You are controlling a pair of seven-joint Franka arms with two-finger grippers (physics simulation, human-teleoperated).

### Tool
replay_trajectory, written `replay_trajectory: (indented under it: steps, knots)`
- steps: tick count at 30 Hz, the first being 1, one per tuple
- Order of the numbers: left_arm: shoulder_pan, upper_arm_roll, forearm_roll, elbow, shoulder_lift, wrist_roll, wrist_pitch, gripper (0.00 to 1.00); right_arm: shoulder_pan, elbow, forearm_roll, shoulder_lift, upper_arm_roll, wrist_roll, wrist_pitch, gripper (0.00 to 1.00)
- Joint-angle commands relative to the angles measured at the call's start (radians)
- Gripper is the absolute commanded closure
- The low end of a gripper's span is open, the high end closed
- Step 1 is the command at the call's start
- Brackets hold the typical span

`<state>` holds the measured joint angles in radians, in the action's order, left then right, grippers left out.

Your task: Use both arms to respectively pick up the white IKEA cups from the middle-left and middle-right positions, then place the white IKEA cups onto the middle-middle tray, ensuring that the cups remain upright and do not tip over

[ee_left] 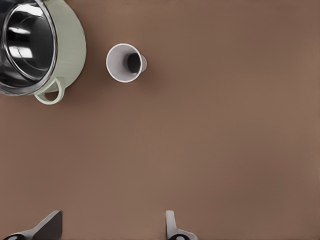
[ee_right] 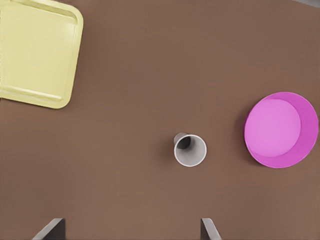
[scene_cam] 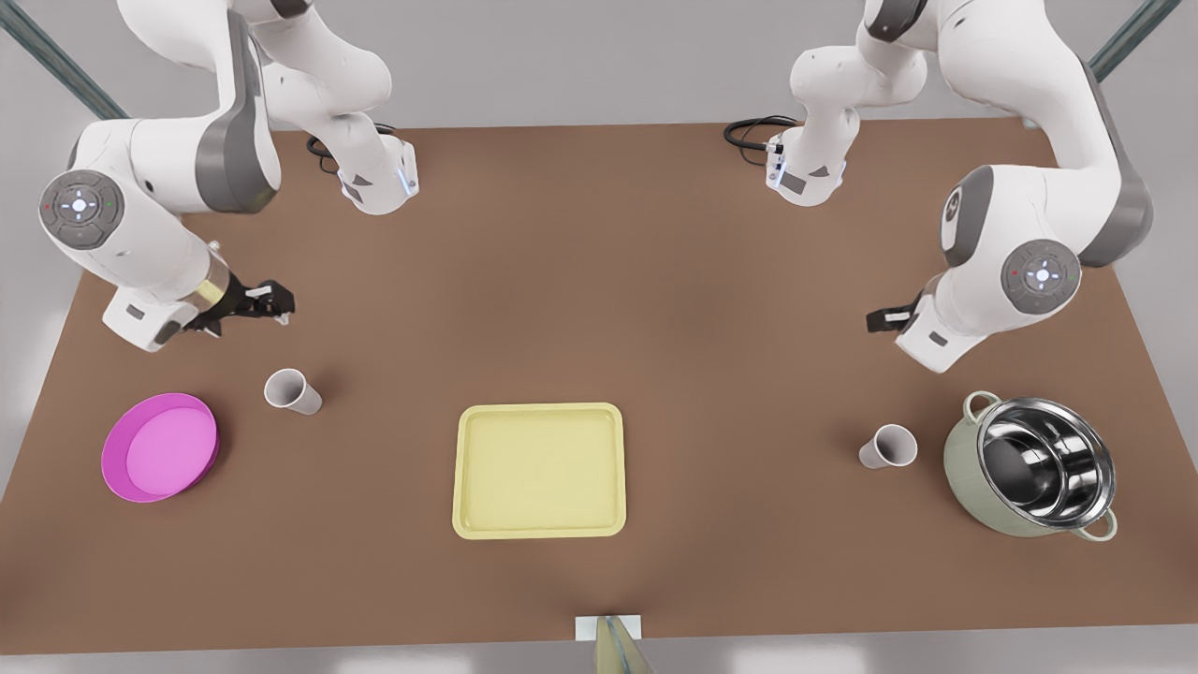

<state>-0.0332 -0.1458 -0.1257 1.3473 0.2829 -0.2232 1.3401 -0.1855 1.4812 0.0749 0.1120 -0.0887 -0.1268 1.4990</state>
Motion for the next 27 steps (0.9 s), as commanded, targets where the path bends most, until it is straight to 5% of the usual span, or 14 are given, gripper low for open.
replay_trajectory:
  steps: [1,5,10,16,27]
  knots:
    - [-0.002,0.003,0.029,0.003,-0.004,-0.005,0.070,0.00,0.000,0.001,-0.003,0.000,0.000,-0.088,0.078,0.00]
    - [0.006,0.055,0.028,-0.077,0.146,0.059,0.085,0.00,0.061,0.013,0.014,0.098,-0.002,-0.162,0.079,0.00]
    - [0.064,0.065,0.031,-0.082,0.328,0.145,0.356,0.00,0.224,0.010,-0.026,0.316,0.001,-0.290,0.283,0.00]
    - [0.070,0.066,0.032,-0.020,0.394,0.143,0.541,0.00,0.265,0.350,-0.101,0.242,0.001,-0.382,0.658,0.00]
    - [0.072,0.065,0.032,-0.011,0.476,0.143,0.630,0.00,0.305,0.519,-0.099,0.267,0.000,-0.438,0.865,0.00]
